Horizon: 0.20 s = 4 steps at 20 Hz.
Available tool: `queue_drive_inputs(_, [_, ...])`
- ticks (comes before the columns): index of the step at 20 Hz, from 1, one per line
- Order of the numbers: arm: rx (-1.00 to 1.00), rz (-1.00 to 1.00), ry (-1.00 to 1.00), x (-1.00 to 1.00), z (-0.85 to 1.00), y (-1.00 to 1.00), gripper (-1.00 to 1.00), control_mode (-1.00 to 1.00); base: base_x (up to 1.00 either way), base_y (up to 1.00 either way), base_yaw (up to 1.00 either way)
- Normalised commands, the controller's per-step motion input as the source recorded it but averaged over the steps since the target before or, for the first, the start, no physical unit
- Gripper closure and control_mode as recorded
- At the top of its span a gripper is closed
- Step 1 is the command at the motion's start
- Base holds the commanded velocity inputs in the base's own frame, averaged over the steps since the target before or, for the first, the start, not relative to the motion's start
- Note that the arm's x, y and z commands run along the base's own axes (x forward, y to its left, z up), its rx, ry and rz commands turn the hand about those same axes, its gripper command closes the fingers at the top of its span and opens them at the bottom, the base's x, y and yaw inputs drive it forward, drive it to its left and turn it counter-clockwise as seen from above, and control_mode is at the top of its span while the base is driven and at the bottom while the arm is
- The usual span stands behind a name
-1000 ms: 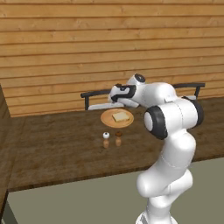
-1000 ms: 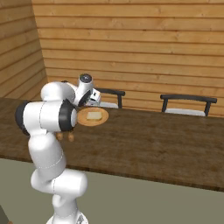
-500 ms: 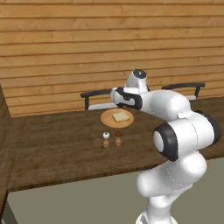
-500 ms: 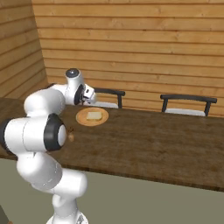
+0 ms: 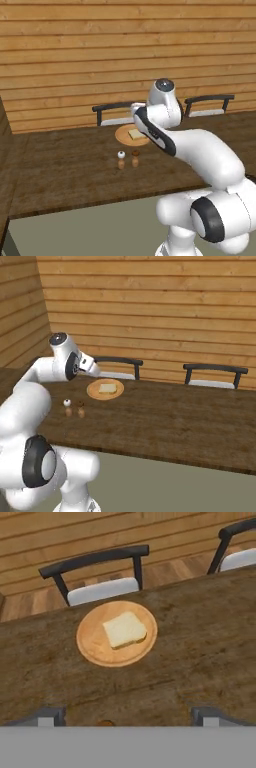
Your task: Start the toaster. Once the lever pops up, take the bread to the plate on the dining counter.
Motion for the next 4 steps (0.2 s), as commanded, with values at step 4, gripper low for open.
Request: queue_drive_inputs(4, [-0.06,0.00,0.00,-0.99,0.65,-0.33,-1.00,-1.00,0.00,0.00,0.00])
